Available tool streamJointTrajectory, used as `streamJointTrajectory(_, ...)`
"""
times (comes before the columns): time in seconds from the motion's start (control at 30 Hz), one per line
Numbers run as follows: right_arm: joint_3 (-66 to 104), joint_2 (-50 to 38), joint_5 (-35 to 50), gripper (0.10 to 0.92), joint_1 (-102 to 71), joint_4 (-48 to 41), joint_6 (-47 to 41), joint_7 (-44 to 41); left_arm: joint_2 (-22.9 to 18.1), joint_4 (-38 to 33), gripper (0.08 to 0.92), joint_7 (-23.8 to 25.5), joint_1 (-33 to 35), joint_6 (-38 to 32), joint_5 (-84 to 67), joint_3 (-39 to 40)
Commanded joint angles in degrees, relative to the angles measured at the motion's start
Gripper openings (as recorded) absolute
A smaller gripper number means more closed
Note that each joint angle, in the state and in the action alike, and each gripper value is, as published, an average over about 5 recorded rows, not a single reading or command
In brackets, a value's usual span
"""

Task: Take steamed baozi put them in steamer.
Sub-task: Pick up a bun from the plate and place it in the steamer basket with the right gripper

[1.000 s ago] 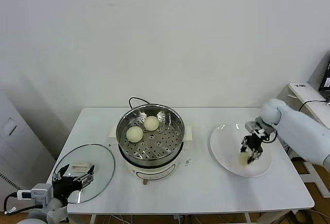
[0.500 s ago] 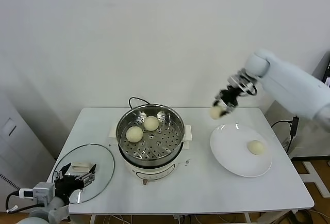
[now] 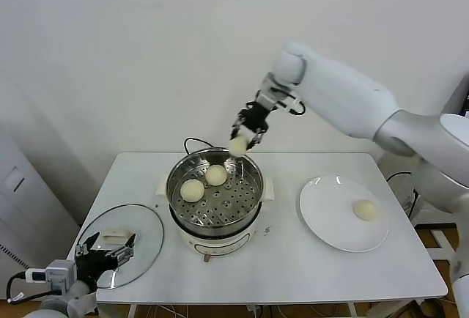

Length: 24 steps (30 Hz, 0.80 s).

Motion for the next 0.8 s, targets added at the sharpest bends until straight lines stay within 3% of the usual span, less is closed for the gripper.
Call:
streamJointTrajectory(0.03,-1.7,5.3,-2.1,0.467,-0.5,9.4,8.4,0.3,0.0,0.0,0.823,0.1,0.1,-0.1,0.0,-0.1)
streamJointTrajectory(0.23,-2.1,4.4,-5.8,0.467,-3.2,14.3,10.7,-0.1,0.0,0.0,0.823,0.1,0.0,-0.2,-0.2,-0.1)
streamJointTrajectory(0.8,-2.4,4.5,-12.2,0.467,-8.5,15.0,8.8,-1.5,0.3,0.0,0.823,0.1,0.2,-0.2,-0.4,-0.3)
